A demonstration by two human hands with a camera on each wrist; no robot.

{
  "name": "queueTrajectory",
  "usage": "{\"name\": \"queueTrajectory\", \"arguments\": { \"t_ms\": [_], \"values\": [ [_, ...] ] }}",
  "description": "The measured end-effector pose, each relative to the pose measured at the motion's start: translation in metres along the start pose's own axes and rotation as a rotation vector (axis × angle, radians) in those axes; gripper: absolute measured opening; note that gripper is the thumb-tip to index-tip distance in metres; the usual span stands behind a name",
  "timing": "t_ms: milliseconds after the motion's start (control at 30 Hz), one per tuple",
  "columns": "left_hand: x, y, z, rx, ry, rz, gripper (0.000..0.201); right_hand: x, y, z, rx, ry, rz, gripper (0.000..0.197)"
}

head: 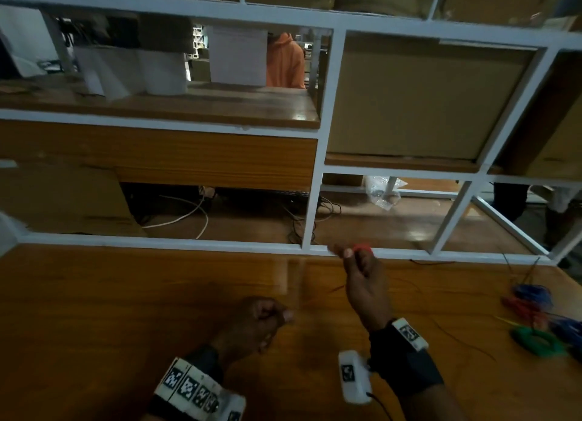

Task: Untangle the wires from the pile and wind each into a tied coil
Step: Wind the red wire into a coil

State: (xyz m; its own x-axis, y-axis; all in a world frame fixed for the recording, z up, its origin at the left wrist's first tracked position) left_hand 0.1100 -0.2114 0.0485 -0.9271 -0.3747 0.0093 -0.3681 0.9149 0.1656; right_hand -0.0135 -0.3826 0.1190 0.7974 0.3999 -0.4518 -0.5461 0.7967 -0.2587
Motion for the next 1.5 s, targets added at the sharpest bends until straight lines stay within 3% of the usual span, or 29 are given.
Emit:
{"name": "queueTrajectory", "arguments": {
  "t_ms": [100, 200, 333, 467, 533, 600, 667, 800, 900, 967, 1033, 1100, 1167, 1267, 1333, 1433, 1500],
  "values": [
    [-0.02, 0.007, -0.015, 0.011, -0.139, -0.118, 0.013, 0.032, 0.018, -0.021, -0.094, 0.343, 0.368, 0.019],
    [-0.033, 0.01, -0.05, 0.196, -0.364, -0.188, 0.012, 0.06, 0.055, -0.024, -0.047, 0.315, 0.787, 0.029],
    [-0.033, 0.004, -0.084, 0.342, -0.438, -0.173, 0.008, 0.079, 0.088, 0.007, 0.121, -0.189, 1.07, 0.039],
    [-0.019, -0.007, -0.106, 0.463, -0.276, -0.098, 0.005, 0.091, 0.103, 0.045, 0.169, -0.747, 1.242, 0.03],
    [-0.019, -0.012, -0.11, 0.493, -0.149, -0.14, 0.006, 0.082, 0.096, 0.071, 0.15, -1.04, 1.256, 0.024],
    [-0.017, -0.014, -0.109, 0.494, -0.021, -0.168, 0.008, 0.07, 0.081, 0.091, 0.153, -1.26, 1.176, 0.021],
    [-0.007, -0.016, -0.098, 0.476, 0.032, -0.123, 0.015, 0.06, 0.06, 0.103, 0.201, -1.457, 1.014, 0.021],
    [0.012, -0.018, -0.069, 0.413, -0.041, -0.133, 0.035, 0.044, 0.026, 0.106, 0.246, -1.559, 0.65, 0.021],
    [0.018, -0.017, -0.057, 0.386, -0.091, -0.112, 0.023, 0.031, 0.011, 0.09, 0.173, -1.313, 0.334, 0.032],
    [0.025, -0.019, -0.054, 0.411, -0.223, -0.068, 0.016, 0.023, 0.004, 0.078, -0.043, -0.723, 0.141, 0.034],
    [0.027, -0.021, -0.051, 0.404, -0.24, -0.062, 0.014, 0.025, 0.004, 0.071, -0.256, -0.045, 0.031, 0.022],
    [0.02, -0.021, -0.046, 0.362, -0.147, -0.109, 0.024, 0.038, 0.004, 0.061, -0.315, 0.312, 0.132, 0.011],
    [0.007, -0.021, -0.039, 0.28, -0.045, -0.159, 0.028, 0.047, 0.008, 0.056, -0.325, 0.482, 0.287, 0.016],
    [-0.011, -0.022, -0.026, 0.082, 0.202, -0.21, 0.008, 0.048, 0.018, 0.057, -0.261, 0.548, 0.447, 0.018],
    [-0.017, -0.023, -0.02, -0.011, 0.332, -0.189, 0.008, 0.046, 0.02, 0.057, -0.213, 0.547, 0.495, 0.017],
    [-0.021, -0.02, -0.033, 0.013, -0.08, -0.097, 0.021, 0.038, 0.017, 0.053, -0.181, 0.66, 0.532, 0.014],
    [-0.035, -0.015, -0.056, 0.121, -0.393, -0.162, 0.017, 0.032, 0.016, 0.039, -0.082, 0.691, 0.623, 0.012]
  ]
}}
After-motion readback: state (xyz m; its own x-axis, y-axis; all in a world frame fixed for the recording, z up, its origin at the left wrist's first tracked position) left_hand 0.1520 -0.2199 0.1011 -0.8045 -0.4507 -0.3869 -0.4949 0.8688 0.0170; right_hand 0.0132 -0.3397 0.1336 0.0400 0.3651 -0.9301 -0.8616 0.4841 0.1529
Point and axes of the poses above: each hand's wrist, its own y-axis away from the middle knuckle, its own x-axis out of the palm, z = x × y, the point moved 8 cm from there along -y, towards the middle knuckle, and after that the axes turned 7 degrees about y, right-handed, at the moved point
